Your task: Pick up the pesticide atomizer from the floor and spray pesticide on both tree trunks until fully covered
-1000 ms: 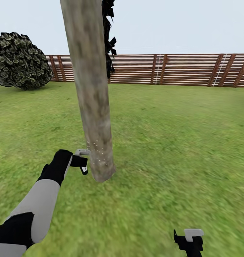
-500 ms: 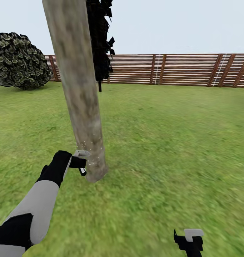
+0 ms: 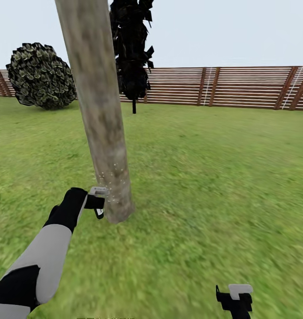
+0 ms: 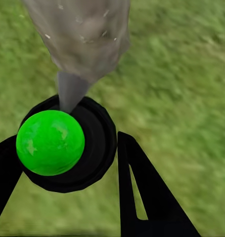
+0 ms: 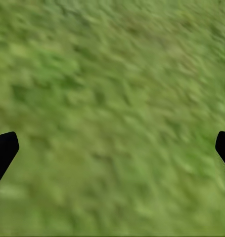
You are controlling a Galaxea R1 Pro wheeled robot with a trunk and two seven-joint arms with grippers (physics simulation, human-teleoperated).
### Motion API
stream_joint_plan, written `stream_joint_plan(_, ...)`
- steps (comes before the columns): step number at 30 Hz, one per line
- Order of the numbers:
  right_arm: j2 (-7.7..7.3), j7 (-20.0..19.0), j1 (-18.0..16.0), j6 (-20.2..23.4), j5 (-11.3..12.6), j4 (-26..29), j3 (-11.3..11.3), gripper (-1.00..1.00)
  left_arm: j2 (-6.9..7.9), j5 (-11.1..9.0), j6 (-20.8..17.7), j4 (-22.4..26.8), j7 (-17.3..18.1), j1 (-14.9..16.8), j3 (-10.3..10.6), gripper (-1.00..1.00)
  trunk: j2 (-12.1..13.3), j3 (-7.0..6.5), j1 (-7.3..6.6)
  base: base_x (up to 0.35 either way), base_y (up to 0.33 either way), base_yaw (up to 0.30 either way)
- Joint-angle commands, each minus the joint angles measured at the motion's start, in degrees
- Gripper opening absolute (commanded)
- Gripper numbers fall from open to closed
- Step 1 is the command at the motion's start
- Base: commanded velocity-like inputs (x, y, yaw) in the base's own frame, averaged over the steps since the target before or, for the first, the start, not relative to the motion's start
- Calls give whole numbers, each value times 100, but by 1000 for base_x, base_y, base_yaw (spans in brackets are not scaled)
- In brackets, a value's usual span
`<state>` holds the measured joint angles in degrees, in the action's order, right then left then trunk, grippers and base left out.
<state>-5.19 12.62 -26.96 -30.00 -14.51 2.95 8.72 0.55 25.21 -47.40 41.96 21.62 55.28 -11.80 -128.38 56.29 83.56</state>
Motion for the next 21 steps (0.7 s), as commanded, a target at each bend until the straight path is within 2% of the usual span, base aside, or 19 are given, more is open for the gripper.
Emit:
stream_joint_plan(1,0,17,-3,-14,-61,-5,42,100,-7,54,-15,5,44,3,-14,-100,-2,5,-1,0,-272,278)
stream_joint_plan(5,0,18,-3,-14,-61,-5,42,100,-11,54,-15,5,35,1,7,-100,-2,5,-1,0,-272,212)
stream_joint_plan(12,-8,21,1,-14,-61,-13,42,100,-5,57,-15,5,0,1,22,-100,-2,5,-1,0,-272,15)
stream_joint_plan(21,-10,23,0,-14,-61,-12,42,100,20,54,-15,0,-223,-4,-28,-100,-2,5,-1,0,-272,0)
